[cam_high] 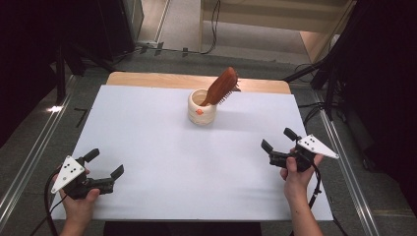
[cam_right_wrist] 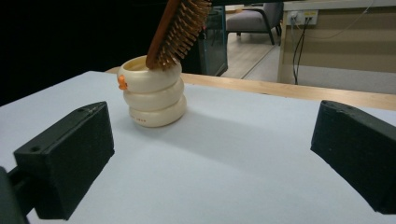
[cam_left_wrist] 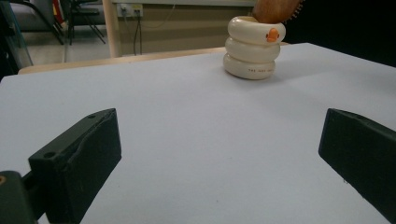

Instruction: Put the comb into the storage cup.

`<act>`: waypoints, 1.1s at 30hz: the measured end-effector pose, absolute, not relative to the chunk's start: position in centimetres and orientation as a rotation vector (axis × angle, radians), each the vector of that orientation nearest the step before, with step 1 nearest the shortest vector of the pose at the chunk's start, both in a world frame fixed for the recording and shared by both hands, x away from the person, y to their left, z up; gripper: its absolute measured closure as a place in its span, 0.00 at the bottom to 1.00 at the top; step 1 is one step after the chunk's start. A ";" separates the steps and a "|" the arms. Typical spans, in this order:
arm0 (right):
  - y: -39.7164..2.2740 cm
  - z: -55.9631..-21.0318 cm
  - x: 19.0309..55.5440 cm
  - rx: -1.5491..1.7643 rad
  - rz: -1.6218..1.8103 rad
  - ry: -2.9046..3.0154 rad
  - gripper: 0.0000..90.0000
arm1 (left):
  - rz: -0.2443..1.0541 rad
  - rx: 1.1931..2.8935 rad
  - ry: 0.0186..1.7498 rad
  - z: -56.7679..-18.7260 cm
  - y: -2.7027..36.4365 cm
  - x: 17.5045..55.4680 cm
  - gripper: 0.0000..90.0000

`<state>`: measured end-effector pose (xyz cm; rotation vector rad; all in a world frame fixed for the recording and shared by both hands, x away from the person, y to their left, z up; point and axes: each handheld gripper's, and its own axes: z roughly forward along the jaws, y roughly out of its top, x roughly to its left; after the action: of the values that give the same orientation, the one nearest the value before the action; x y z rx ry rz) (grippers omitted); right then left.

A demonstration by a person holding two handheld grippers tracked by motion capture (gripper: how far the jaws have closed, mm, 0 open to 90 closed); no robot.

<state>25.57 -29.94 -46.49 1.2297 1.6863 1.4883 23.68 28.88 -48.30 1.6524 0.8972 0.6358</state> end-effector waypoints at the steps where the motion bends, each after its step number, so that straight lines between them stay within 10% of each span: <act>1: -30.0 -46.5 25.3 1.242 1.491 1.686 0.00 | 0.636 1.652 0.897 -48.3 28.9 23.7 0.00; 33: -33.1 -49.8 20.1 1.308 1.402 1.661 0.00 | 0.630 1.647 0.900 -48.3 29.0 23.7 0.00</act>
<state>20.11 -33.10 -49.76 1.3081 1.6612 1.4022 23.67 28.98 -48.32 1.6469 0.9002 0.6304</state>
